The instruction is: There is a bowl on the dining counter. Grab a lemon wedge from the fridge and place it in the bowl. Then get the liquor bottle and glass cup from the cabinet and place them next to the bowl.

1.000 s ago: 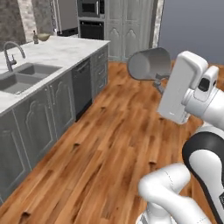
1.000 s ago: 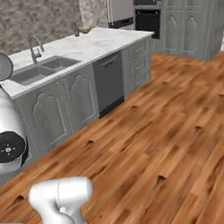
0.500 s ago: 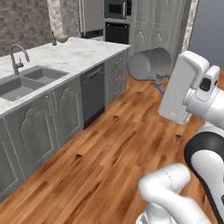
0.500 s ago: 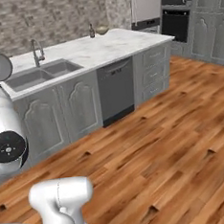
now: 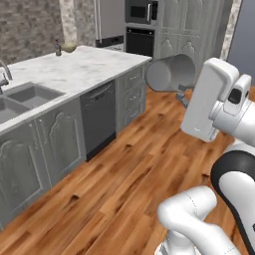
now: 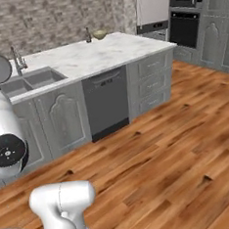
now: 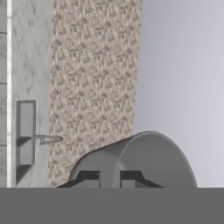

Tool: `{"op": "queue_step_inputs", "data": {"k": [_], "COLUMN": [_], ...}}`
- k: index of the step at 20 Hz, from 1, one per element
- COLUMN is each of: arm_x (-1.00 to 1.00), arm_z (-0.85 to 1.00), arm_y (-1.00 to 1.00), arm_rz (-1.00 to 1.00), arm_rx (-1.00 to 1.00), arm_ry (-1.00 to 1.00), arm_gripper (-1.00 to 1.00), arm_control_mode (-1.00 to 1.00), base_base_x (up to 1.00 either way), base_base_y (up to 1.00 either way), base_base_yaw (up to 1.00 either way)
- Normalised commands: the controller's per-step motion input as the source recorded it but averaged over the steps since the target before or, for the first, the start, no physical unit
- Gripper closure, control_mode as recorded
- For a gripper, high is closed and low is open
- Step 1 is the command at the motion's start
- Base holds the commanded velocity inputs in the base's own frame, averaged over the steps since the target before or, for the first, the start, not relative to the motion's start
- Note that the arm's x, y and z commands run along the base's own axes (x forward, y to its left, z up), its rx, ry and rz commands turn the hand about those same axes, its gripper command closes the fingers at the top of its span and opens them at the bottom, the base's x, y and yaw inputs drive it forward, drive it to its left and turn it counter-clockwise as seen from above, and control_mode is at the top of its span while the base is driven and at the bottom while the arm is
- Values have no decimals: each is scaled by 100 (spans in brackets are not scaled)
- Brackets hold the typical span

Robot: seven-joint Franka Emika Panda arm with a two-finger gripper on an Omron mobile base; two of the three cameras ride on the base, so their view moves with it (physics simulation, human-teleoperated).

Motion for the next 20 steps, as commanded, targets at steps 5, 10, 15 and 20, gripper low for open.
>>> {"op": "queue_step_inputs", "data": {"k": [5,10,15,20], "arm_x": [0,0,0,0], "arm_z": [0,0,0,0], "arm_y": [0,0,0,0], "arm_rz": [0,0,0,0], "arm_rx": [0,0,0,0], "arm_ry": [0,0,0,0], "arm_gripper": [100,100,100,100], "arm_control_mode": [100,100,100,100], "base_base_x": [100,100,100,100], "base_base_y": [-100,-100,-100,-97], "base_base_yaw": [14,12,10,5]}}
